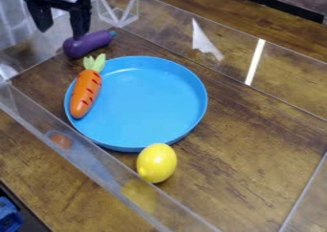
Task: Move the carrot to the left side
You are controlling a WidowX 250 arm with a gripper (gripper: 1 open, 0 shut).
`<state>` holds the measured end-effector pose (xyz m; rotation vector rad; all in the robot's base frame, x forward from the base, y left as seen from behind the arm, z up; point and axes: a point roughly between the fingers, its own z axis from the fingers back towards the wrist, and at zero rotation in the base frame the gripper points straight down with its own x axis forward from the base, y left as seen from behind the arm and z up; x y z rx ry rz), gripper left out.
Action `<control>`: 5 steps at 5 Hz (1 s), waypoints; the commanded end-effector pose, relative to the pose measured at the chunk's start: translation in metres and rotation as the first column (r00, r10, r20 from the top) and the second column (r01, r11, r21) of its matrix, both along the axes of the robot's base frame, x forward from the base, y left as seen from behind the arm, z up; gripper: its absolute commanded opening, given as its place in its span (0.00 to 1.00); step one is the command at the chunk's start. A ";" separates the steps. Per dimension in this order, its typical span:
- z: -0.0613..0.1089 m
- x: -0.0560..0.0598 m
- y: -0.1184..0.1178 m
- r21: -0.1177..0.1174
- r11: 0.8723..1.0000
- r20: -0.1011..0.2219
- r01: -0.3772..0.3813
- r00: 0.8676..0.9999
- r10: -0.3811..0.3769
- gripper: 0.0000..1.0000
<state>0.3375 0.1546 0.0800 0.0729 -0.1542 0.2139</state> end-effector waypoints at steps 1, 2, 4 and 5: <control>0.005 -0.002 0.014 0.013 1.000 0.048 0.027 0.998 -0.027 1.00; 0.000 0.001 0.018 0.001 1.000 0.041 0.022 0.999 -0.022 1.00; -0.003 0.005 0.020 -0.027 1.000 0.039 0.010 0.999 -0.009 1.00; -0.014 -0.004 0.016 -0.039 0.999 0.037 0.018 0.999 -0.017 1.00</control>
